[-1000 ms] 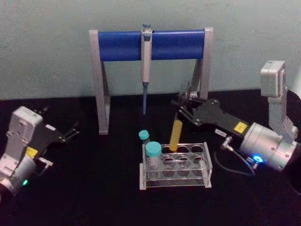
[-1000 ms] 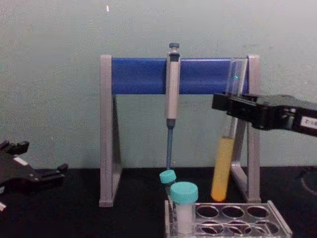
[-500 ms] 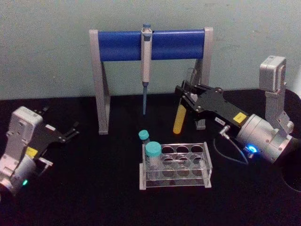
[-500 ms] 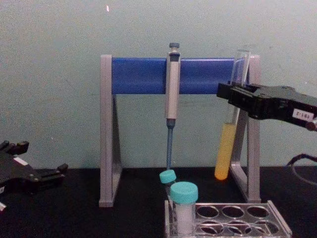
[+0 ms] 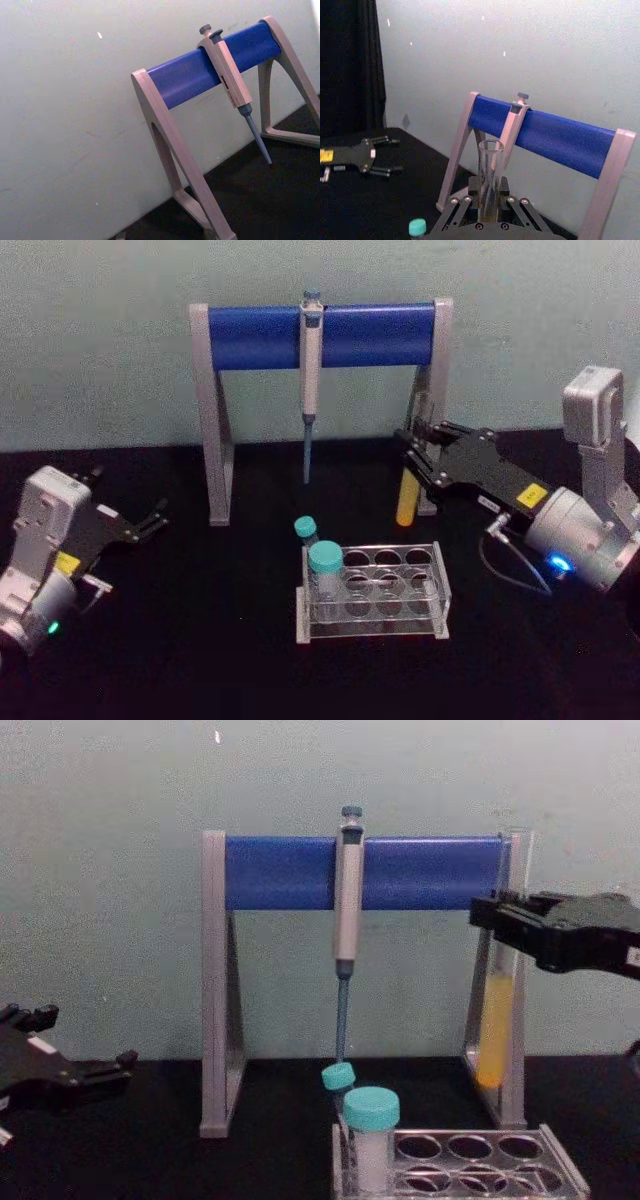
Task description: Pick up the test tube from the test tube rack, shake it, then place it back into the test tube rack.
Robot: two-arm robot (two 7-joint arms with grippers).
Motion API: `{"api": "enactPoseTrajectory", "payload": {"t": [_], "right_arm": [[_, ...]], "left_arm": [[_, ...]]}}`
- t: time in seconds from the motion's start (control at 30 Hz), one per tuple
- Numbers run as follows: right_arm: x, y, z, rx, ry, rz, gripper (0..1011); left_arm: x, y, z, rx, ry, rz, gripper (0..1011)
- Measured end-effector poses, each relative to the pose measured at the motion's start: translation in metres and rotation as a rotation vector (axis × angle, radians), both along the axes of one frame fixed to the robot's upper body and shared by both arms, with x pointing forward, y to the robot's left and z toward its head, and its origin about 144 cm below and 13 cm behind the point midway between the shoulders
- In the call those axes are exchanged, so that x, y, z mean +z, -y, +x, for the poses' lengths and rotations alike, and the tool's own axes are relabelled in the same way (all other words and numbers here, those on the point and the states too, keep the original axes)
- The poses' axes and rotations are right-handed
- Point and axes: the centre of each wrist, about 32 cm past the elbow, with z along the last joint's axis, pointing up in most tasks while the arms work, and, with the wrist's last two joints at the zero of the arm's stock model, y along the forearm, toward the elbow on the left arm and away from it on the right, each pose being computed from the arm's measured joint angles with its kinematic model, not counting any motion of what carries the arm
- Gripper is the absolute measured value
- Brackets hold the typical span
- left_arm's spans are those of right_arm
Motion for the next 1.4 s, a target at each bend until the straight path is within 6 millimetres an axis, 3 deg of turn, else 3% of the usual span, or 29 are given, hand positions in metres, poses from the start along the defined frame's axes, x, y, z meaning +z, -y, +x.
{"api": "enactPoseTrajectory", "payload": {"t": [0.43,0.67,0.9,1.4], "right_arm": [[0.007,0.003,-0.017,0.098,-0.068,-0.046,225],[0.002,-0.008,-0.007,0.15,-0.096,0.047,225],[-0.005,-0.013,0.01,0.084,-0.048,0.097,225],[-0.006,-0.011,0.012,0.033,-0.03,0.095,225]], "left_arm": [[0.0,0.0,0.0,0.0,0.0,0.0,1001],[0.0,0.0,0.0,0.0,0.0,0.0,1001],[0.0,0.0,0.0,0.0,0.0,0.0,1001],[0.0,0.0,0.0,0.0,0.0,0.0,1001]]}}
